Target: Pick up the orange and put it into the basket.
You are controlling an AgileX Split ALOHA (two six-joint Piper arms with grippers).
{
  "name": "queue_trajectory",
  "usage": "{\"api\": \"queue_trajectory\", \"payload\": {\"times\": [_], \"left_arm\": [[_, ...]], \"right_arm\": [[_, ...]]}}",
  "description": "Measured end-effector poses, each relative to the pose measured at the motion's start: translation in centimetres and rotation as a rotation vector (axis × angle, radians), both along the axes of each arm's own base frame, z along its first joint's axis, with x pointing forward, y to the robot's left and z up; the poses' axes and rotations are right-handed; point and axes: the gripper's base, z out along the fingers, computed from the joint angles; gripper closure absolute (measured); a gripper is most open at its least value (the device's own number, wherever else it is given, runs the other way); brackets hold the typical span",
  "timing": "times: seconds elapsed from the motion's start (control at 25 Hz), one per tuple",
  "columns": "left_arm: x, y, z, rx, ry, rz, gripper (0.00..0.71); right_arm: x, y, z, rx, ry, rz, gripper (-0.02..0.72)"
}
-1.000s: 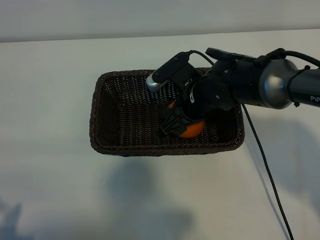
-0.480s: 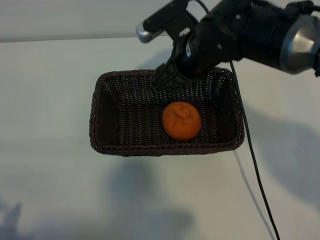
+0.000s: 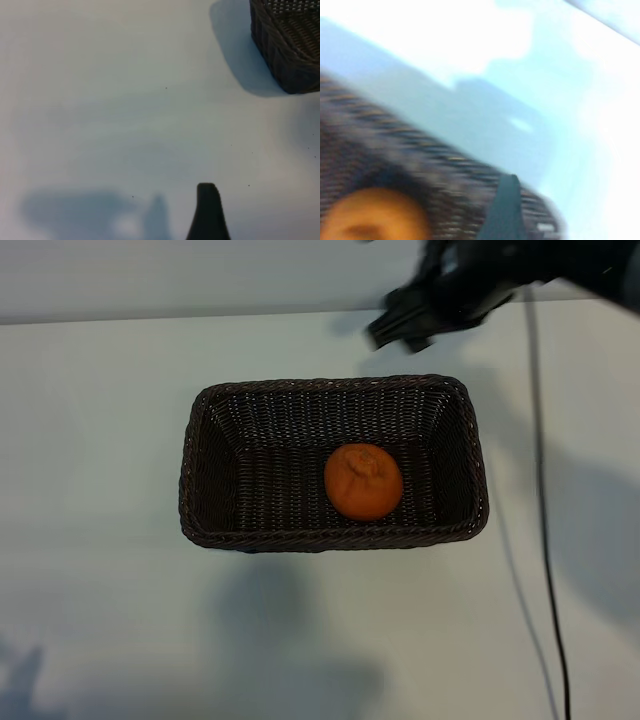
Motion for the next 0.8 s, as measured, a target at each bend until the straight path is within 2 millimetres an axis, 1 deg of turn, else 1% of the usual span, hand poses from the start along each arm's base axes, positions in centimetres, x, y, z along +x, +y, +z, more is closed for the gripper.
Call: {"api": "queue_trajectory", "payload": {"times": [0.08,0.2,0.36,0.48,0.56,0.64,0.8], "left_arm": [[0.0,0.0,0.0,0.0,0.0,0.0,0.172],[0.0,0.0,0.0,0.0,0.0,0.0,0.172],[0.0,0.0,0.0,0.001,0.0,0.0,0.172],[0.0,0.0,0.0,0.001,0.0,0.0,0.172],[0.0,0.0,0.0,0.001,0.0,0.0,0.172],[0.0,0.0,0.0,0.001,0.0,0.0,0.172],[0.0,0.0,0.0,0.002,0.0,-0.001,0.172]], "right_arm": [[0.8,-3.0,0.0,-0.006,0.007,-0.073,0.102],[1.7,-8.1,-0.1,-0.012,0.01,-0.19,0.106],[1.9,-14.2,0.0,-0.019,0.011,-0.33,0.106],[1.7,-17.7,-0.1,-0.026,0.013,-0.406,0.106],[1.5,-19.2,-0.1,-0.028,0.019,-0.431,0.106],[1.3,-19.9,-0.1,-0.025,0.032,-0.444,0.106],[1.0,-19.7,0.1,0.022,0.075,-0.464,0.106]]}}
